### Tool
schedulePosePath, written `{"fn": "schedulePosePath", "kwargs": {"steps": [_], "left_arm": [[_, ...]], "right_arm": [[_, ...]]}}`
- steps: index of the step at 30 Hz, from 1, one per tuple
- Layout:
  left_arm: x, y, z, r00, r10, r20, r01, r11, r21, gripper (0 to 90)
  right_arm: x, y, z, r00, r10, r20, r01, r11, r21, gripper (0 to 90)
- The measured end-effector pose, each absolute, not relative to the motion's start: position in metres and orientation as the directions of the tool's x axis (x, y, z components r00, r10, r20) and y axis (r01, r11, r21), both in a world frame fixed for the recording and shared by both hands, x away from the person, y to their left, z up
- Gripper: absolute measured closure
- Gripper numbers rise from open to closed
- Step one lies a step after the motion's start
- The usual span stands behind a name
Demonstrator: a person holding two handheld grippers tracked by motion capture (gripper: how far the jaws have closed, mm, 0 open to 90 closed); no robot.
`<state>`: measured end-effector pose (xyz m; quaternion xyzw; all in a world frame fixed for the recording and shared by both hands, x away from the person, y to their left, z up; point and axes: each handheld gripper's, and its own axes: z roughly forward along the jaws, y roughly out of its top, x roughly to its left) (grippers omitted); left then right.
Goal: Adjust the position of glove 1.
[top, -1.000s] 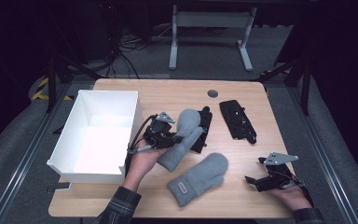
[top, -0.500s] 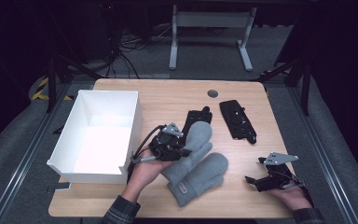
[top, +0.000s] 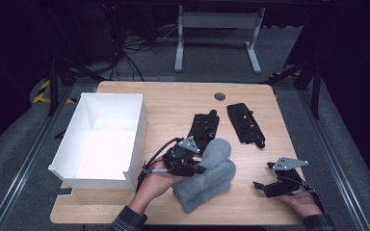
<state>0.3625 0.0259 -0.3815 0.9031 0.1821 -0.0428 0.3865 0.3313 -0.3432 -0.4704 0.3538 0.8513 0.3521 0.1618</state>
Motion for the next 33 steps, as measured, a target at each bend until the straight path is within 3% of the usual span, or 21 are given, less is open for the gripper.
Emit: {"fn": "schedulePosePath", "kwargs": {"steps": [10,21,33], "left_arm": [[0.359,0.011,-0.390,0.955,0.217,-0.202,0.296,-0.712,0.636,79.4],[0.364,0.002,-0.412,0.948,0.230,-0.219,0.316,-0.738,0.596,76.7],[0.362,0.014,-0.391,0.938,0.305,-0.167,0.336,-0.668,0.664,38.4]], "right_arm": [[0.331,-0.343,-0.470,-0.697,0.716,-0.026,0.489,0.502,0.714,3.1],[0.331,-0.343,-0.470,-0.697,0.716,-0.026,0.488,0.502,0.714,3.1],[0.331,-0.343,-0.470,-0.697,0.717,-0.026,0.489,0.501,0.714,3.1]]}}
